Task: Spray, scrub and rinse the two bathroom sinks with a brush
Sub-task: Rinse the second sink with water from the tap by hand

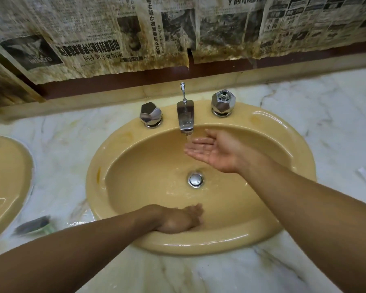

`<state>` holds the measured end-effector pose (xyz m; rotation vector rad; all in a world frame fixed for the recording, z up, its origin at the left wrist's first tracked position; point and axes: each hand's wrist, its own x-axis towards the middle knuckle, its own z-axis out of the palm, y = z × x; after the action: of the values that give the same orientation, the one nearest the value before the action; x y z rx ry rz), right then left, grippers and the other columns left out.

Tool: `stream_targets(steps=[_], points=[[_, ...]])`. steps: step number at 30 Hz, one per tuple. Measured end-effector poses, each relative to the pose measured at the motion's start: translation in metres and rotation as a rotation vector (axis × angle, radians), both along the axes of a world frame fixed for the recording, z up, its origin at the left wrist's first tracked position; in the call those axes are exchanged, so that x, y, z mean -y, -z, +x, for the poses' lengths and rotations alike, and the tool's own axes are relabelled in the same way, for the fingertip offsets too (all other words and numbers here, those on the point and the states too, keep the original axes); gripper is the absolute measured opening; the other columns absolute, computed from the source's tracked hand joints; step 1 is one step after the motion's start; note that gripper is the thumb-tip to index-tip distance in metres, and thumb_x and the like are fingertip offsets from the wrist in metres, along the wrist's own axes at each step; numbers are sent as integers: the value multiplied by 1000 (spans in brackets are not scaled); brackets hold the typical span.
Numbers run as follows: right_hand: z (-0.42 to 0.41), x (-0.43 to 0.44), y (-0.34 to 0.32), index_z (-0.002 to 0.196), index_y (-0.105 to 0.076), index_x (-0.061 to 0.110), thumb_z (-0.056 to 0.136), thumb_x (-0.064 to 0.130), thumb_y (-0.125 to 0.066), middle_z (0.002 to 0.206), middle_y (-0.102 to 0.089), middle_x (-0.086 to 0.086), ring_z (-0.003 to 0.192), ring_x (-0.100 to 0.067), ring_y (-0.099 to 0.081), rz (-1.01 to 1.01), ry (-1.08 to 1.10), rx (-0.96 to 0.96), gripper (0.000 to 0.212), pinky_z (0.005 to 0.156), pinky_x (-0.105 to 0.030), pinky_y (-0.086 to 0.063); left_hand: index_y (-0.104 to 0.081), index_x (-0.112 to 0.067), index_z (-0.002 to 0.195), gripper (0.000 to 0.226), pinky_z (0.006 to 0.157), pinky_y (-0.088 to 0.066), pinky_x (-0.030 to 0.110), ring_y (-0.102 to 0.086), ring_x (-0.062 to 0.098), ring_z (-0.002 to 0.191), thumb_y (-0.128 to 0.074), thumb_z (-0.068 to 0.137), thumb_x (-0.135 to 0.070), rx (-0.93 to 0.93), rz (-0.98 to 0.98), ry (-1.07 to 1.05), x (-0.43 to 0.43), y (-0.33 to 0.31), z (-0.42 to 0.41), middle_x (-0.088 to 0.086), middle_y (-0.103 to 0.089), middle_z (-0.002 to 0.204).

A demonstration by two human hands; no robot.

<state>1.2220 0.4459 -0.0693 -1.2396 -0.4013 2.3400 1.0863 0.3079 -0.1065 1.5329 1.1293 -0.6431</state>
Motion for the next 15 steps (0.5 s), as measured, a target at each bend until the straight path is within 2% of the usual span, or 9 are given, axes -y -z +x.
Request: stream_targets(steps=[2, 4, 5, 7, 9, 10, 11, 12, 15], points=[[-12, 3, -1, 110, -64, -11, 109, 22, -39, 102, -74, -29, 88, -40, -75, -78, 67, -122, 42, 81, -43, -63, 7, -17, 164, 57, 126, 4, 43, 11, 12, 157, -16, 114, -34, -76, 16, 39, -3, 15, 1, -5, 19, 170], [-7, 11, -7, 107, -66, -12, 107, 19, -39, 99, -74, -27, 87, -38, -76, 10, -183, -67, 41, 77, -41, -65, 5, -17, 165, 59, 126, 3, 48, 11, 15, 158, -17, 114, -36, -55, 43, 8, -5, 16, 18, -4, 18, 170], [1, 14, -11, 105, -66, -12, 106, 17, -40, 98, -74, -28, 87, -39, -75, 76, -386, 33, 40, 76, -41, -65, 3, -17, 165, 59, 126, 2, 44, 9, 16, 158, -18, 114, -37, 6, 40, -36, -7, 13, 31, -4, 15, 171], [23, 17, -18, 97, -68, -12, 103, 15, -43, 95, -74, -29, 85, -41, -74, 284, -757, 399, 38, 78, -43, -64, 0, -18, 165, 58, 125, 1, 33, 4, 13, 158, -18, 114, -38, 168, 31, -109, -11, 6, 60, -5, 6, 172], [48, 6, -12, 86, -71, -7, 100, 15, -44, 84, -76, -22, 75, -37, -74, 541, -904, 870, 37, 79, -45, -63, 2, -21, 165, 58, 125, 1, 30, 3, 10, 158, -16, 114, -39, 264, 35, -130, -14, -1, 78, -8, 3, 171], [59, 0, -8, 81, -72, -4, 97, 16, -46, 77, -76, -16, 71, -35, -74, 629, -895, 1059, 36, 79, -44, -63, 0, -23, 165, 57, 126, 0, 29, 0, 9, 157, -18, 113, -40, 290, 35, -156, -14, -2, 79, -11, 1, 171], [67, -5, -4, 78, -73, -1, 93, 17, -48, 73, -76, -12, 70, -34, -74, 679, -851, 1164, 35, 79, -44, -62, -6, -28, 165, 56, 125, -3, 27, -5, 7, 157, -22, 113, -42, 303, 38, -186, -13, 0, 72, -14, -4, 170], [72, -9, -1, 80, -73, -2, 91, 17, -50, 73, -76, -11, 72, -34, -74, 687, -769, 1173, 32, 78, -42, -61, -15, -33, 164, 54, 125, -7, 26, -12, 5, 155, -28, 112, -43, 297, 36, -211, -10, 2, 60, -18, -12, 169], [66, -5, 3, 97, -69, -7, 100, 16, -52, 86, -72, -19, 78, -32, -68, 480, -351, 796, 28, 79, -38, -60, -36, -48, 155, 46, 125, -18, 29, -29, 6, 151, -37, 109, -49, 163, 43, -208, 3, 5, -2, -22, -31, 163]])
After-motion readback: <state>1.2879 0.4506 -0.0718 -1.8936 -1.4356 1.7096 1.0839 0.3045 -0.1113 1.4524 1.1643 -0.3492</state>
